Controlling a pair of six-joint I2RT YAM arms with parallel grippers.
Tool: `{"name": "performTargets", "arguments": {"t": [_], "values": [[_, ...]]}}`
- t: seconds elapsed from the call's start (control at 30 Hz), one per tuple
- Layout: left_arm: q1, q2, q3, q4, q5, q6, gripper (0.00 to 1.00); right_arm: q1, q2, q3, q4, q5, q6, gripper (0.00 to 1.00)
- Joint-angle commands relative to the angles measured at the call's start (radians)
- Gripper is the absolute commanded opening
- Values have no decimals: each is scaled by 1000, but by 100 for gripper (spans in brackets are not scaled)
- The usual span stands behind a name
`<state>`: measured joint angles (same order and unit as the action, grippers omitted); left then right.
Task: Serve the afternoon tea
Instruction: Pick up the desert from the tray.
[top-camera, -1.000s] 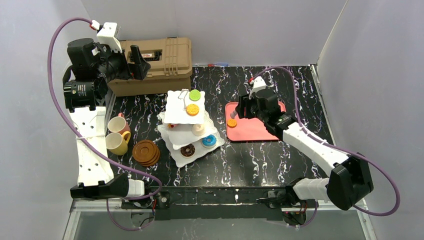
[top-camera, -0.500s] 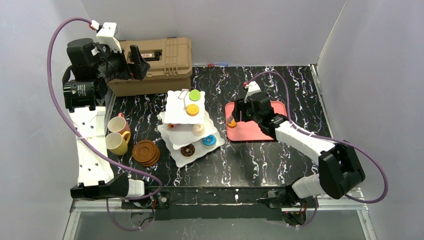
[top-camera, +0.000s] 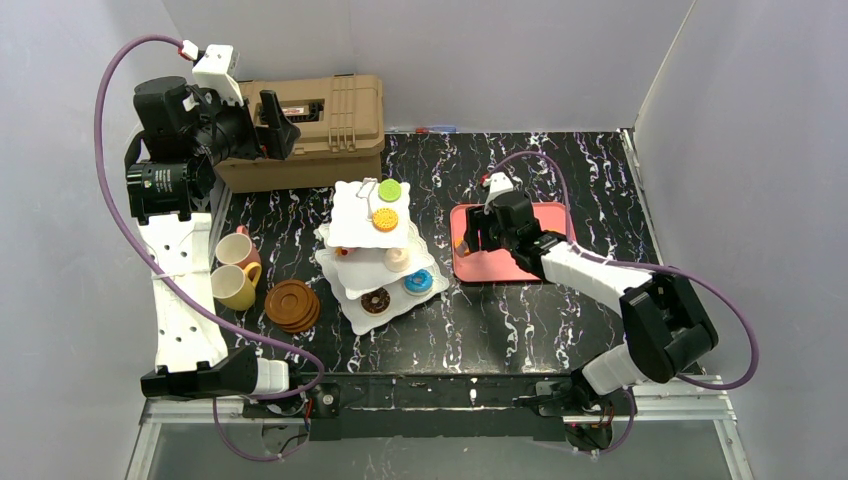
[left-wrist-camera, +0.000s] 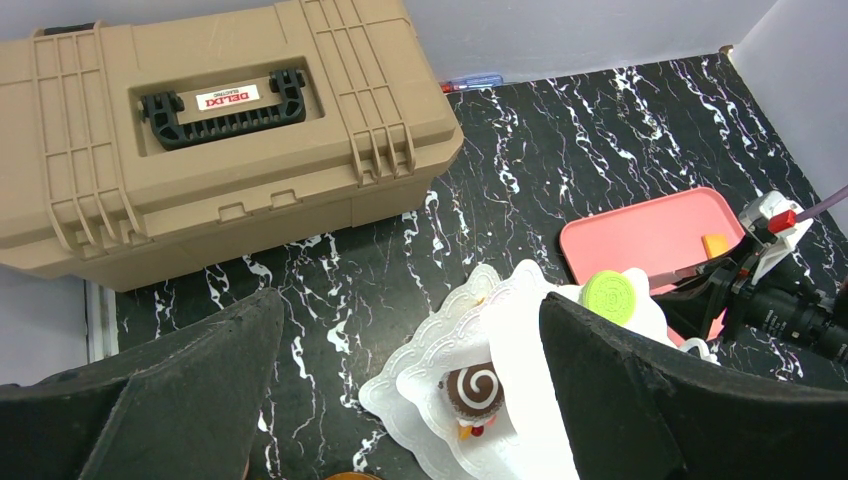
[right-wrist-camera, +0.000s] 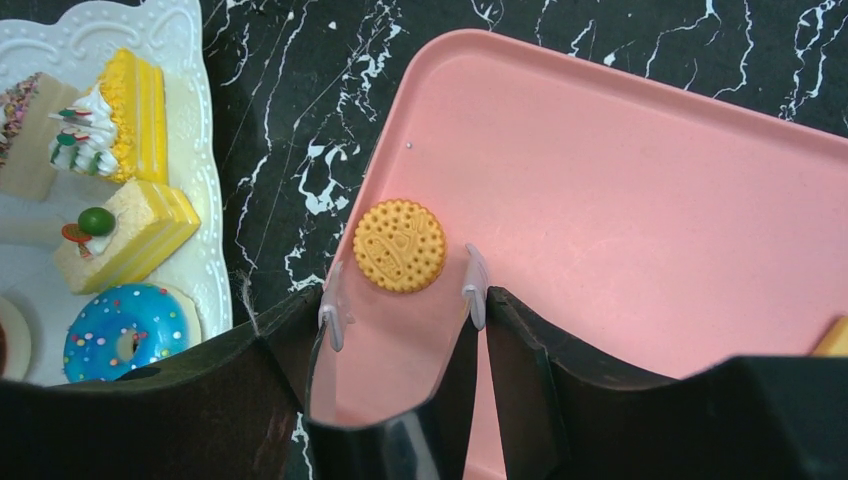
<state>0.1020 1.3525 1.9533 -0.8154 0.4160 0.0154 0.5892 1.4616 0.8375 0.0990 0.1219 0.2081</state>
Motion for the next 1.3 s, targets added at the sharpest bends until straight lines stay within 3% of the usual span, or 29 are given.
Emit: {"name": "performTargets", "arguments": {"t": [0.0, 0.63, 0.97, 1.1, 1.27], "values": [[5, -8, -5, 5, 10, 6, 98, -3, 8, -12, 62, 7, -17, 67], [5, -9, -4, 5, 10, 7, 98, -2, 69, -7, 154, -13, -30, 63], [4, -9, 7, 1, 8, 8, 98, 8, 67, -41, 206, -17, -24, 42], [4, -7, 10, 0, 10, 8, 98, 8, -2, -20, 162, 6, -42, 31], [4, -8, 9, 1, 15, 6, 98, 11, -124, 49, 32, 13, -55, 27]]}}
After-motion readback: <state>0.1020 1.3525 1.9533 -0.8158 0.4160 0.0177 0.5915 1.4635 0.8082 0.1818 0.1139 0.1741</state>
